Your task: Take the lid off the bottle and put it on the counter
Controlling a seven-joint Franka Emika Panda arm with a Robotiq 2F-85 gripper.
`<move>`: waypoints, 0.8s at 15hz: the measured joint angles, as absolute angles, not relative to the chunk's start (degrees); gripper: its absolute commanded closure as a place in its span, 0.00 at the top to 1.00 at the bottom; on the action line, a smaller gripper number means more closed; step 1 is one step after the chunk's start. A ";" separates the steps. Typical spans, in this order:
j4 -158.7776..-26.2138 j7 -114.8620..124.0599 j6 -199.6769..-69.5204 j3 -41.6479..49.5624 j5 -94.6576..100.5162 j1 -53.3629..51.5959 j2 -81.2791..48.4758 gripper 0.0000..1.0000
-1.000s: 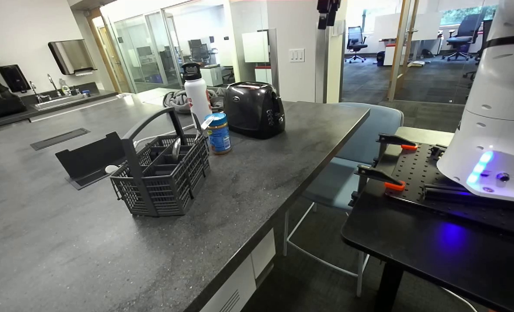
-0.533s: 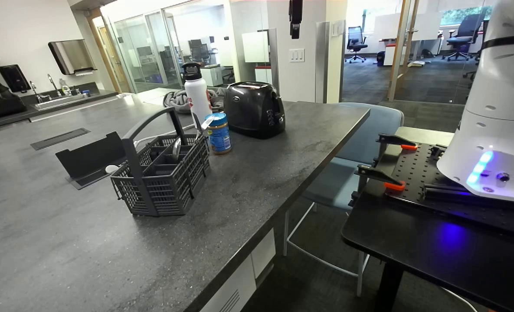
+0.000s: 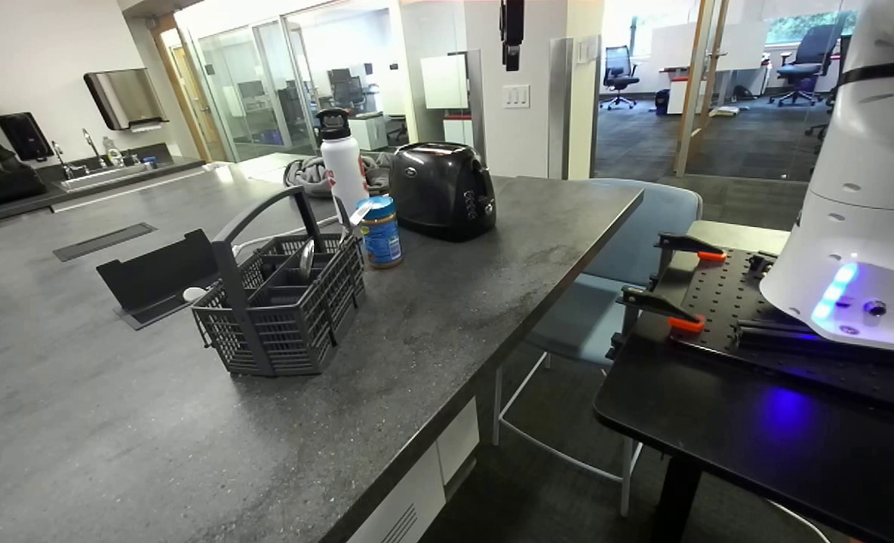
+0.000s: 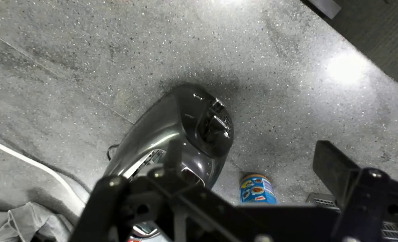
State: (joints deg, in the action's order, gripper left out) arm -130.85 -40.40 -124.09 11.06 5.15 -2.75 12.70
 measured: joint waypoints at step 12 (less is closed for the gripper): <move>-120.47 -61.68 -136.37 -1.03 7.22 -4.19 -8.57 1.00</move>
